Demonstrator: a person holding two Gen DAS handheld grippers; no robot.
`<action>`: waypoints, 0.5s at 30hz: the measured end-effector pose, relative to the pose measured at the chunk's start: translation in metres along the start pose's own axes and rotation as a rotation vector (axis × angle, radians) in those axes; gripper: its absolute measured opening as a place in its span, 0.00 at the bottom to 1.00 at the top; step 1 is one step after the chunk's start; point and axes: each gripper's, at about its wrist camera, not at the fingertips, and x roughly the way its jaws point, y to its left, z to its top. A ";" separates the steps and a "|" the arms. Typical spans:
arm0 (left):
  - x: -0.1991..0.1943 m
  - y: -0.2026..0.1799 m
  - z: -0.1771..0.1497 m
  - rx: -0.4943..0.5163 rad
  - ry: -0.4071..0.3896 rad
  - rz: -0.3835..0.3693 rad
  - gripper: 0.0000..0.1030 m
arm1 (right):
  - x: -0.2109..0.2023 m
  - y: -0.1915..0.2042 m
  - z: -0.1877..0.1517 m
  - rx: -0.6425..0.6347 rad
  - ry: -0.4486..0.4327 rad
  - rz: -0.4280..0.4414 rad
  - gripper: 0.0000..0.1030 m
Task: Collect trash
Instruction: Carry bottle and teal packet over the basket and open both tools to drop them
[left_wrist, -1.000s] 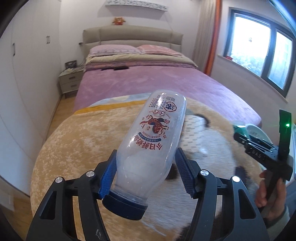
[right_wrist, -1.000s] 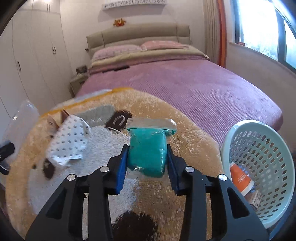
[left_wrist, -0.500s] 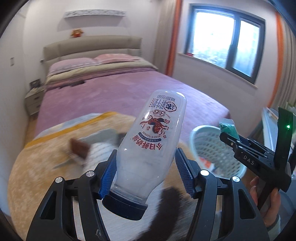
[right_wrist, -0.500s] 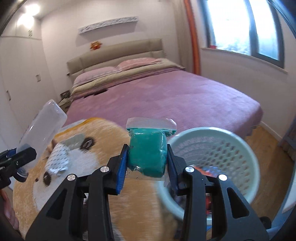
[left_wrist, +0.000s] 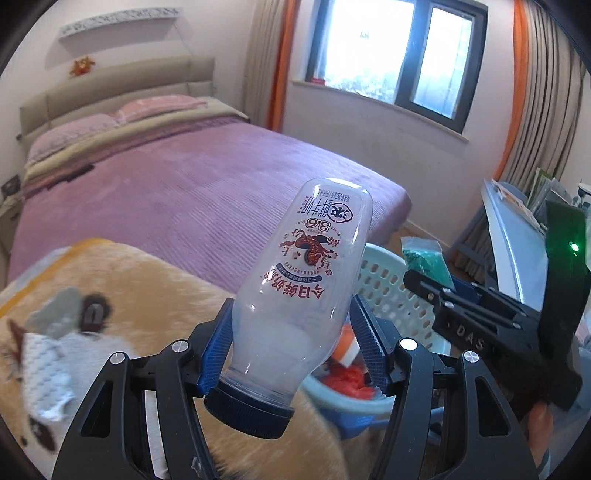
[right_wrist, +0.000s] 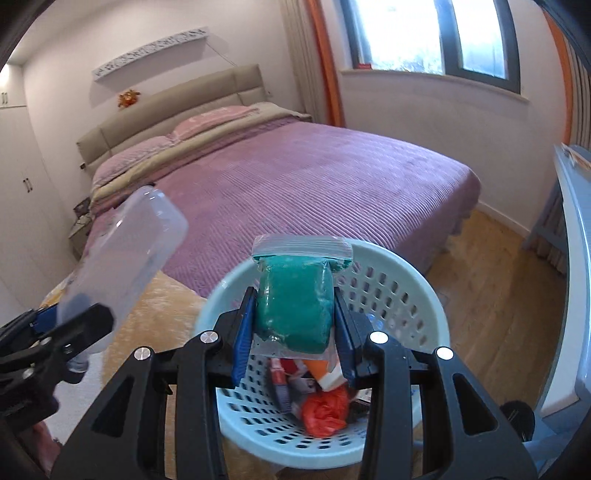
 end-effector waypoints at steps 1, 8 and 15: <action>0.008 -0.002 0.001 -0.003 0.009 -0.003 0.58 | 0.003 -0.005 -0.002 0.007 0.009 -0.002 0.35; 0.050 -0.017 0.002 0.006 0.065 -0.011 0.58 | 0.028 -0.023 -0.007 0.025 0.062 -0.029 0.35; 0.057 -0.015 0.004 -0.041 0.056 -0.048 0.76 | 0.040 -0.035 -0.008 0.063 0.102 -0.038 0.54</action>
